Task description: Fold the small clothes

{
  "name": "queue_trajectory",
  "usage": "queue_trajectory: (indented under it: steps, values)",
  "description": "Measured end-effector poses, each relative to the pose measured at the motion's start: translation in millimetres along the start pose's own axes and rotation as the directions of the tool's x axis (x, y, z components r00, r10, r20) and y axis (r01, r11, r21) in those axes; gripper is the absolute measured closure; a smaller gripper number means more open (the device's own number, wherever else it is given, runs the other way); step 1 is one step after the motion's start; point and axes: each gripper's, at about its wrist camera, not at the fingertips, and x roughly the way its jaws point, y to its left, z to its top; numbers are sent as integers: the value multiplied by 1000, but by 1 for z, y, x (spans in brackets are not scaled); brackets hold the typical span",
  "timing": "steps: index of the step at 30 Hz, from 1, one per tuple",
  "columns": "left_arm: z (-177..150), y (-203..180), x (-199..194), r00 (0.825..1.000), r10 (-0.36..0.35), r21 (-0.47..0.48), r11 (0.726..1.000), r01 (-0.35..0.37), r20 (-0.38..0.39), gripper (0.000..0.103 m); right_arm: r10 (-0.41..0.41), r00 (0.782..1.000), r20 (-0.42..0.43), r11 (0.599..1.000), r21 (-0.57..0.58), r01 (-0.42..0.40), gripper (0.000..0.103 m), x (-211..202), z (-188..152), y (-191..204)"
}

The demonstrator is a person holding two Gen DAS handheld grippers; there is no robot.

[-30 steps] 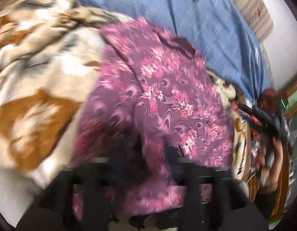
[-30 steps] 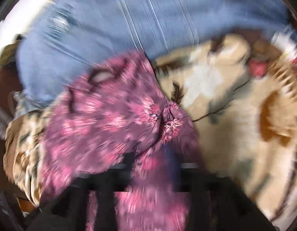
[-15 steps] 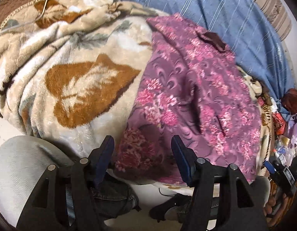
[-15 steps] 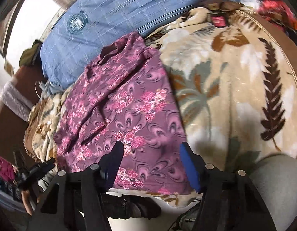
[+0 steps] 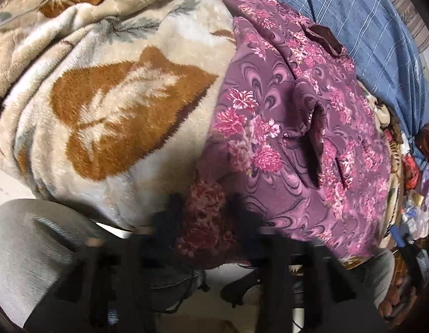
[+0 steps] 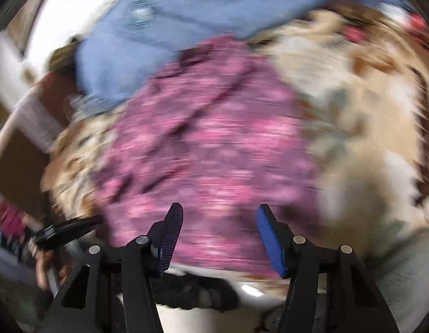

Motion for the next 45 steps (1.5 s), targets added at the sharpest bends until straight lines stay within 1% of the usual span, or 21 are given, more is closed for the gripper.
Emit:
queue_trajectory:
  steps: [1,2,5,7,8,10,13,15,16,18,20,22,24,25,29,31,33,35,37,42,45]
  values:
    - [0,1,-4,999,-42,-7,999,42,-12,100,44,999,-16,997,-55,-45,43,6,-1,21]
    - [1,3,-11,994,-104,-24,994,103,-19,100,75,997,-36,993,-91,-78,41,12,-1,34]
    - [5,6,-32,979,-206,-47,978,205,-10,100,155,981,-119,962,-208,-177,41,39,-11,82]
    - [12,8,-43,961,-276,-73,959,275,-9,101,178,968,-175,927,-300,-225,40,57,-22,112]
    - [16,9,-49,947,-321,-97,943,318,-12,101,175,966,-189,905,-355,-233,38,67,-30,129]
    - [24,8,-52,926,-376,-126,921,370,-27,101,154,970,-187,866,-448,-224,32,83,-43,154]
    - [39,6,-49,898,-436,-183,890,419,-63,101,95,980,-176,785,-592,-183,31,109,-63,186]
    - [49,3,-47,890,-451,-210,879,428,-74,101,50,986,-160,751,-644,-142,31,123,-70,195]
    - [54,1,-47,893,-444,-211,883,420,-77,101,15,989,-147,740,-664,-110,35,129,-72,196]
    - [59,-2,-47,897,-435,-202,888,412,-82,101,-59,993,-103,762,-647,-21,48,137,-71,188]
    - [60,-4,-46,896,-435,-201,889,411,-89,101,-71,992,-103,799,-602,-6,70,133,-65,173]
    - [58,-1,-45,903,-421,-196,896,399,-86,101,-43,995,-90,817,-576,-17,75,120,-62,157]
    - [55,2,-43,899,-429,-213,890,404,-87,101,-41,997,-73,819,-574,-8,82,110,-59,148]
    - [54,3,-43,899,-430,-215,889,405,-84,101,-54,996,-69,820,-573,5,97,107,-59,141]
    - [49,2,-54,903,-427,-201,889,411,-44,101,-6,998,-68,844,-535,-32,100,89,-46,133]
    - [55,1,-62,892,-451,-205,875,439,-14,101,10,998,-61,847,-530,-41,100,77,-31,136]
    - [66,-3,-74,872,-489,-201,852,484,25,101,10,999,-49,829,-558,-36,100,64,-11,144]
    - [85,-14,-84,854,-516,-178,836,518,62,101,15,999,-46,804,-593,-39,100,53,22,151]
    - [105,-26,-88,847,-526,-154,833,532,79,101,-2,998,-55,768,-640,-34,100,50,66,159]
    - [197,-54,-67,817,-564,-154,802,577,124,101,-68,988,-137,716,-697,-47,100,85,172,172]
    - [259,-65,-37,816,-561,-176,797,578,140,101,-103,973,-208,742,-668,-64,100,125,236,173]
